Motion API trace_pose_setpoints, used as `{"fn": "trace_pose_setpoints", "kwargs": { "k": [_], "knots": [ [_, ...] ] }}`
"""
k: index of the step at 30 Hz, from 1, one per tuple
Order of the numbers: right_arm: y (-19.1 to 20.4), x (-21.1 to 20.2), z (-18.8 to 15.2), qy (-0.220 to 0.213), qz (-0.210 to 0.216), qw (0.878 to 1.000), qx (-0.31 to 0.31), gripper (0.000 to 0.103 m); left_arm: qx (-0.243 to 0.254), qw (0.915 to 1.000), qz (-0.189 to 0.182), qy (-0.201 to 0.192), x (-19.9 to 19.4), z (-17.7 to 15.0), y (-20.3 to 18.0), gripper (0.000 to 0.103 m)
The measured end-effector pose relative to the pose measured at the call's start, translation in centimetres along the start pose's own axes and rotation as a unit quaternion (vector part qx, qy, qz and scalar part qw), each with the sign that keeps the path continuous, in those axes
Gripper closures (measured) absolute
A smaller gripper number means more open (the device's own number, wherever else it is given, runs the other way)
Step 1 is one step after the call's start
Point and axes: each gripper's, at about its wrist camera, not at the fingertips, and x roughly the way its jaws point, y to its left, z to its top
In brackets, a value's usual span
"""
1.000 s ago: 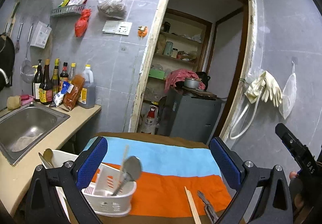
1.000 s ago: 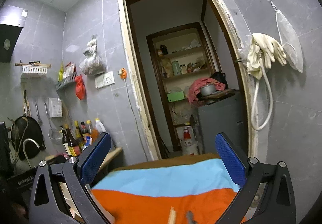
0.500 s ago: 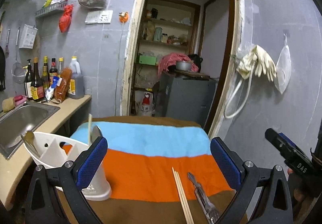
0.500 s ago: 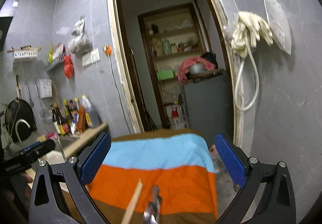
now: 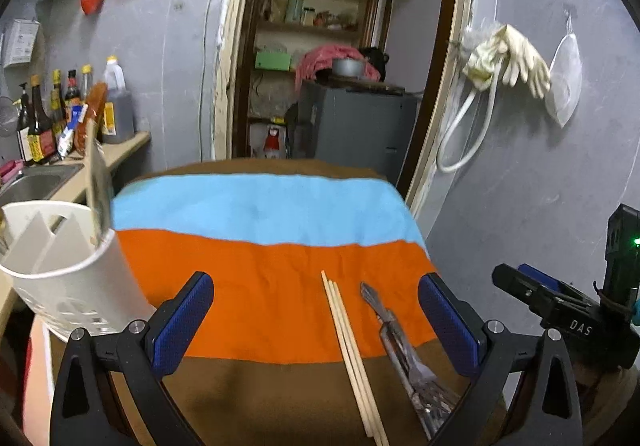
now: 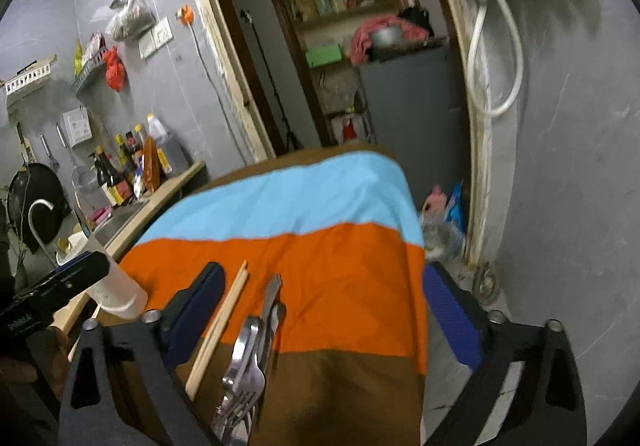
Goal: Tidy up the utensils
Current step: 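Lower left tool to a wooden chopstick while right tool lowers to the silver forks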
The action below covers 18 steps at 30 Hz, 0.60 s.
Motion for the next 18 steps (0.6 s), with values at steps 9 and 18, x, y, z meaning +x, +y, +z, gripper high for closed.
{"fn": "trace_pose_setpoints", "kwargs": {
  "k": [9, 18],
  "knots": [
    [0.0, 6.5, -1.7, 0.069, 0.057, 0.996, -0.005, 0.052, -0.030, 0.9969, -0.025, 0.068, 5.8, -1.4, 1.1, 0.025],
    [1.7, 10.9, -2.8, 0.122, 0.097, 0.987, -0.034, 0.064, -0.054, 0.9857, -0.075, 0.141, 9.2, -2.9, 1.3, 0.063]
  ]
}}
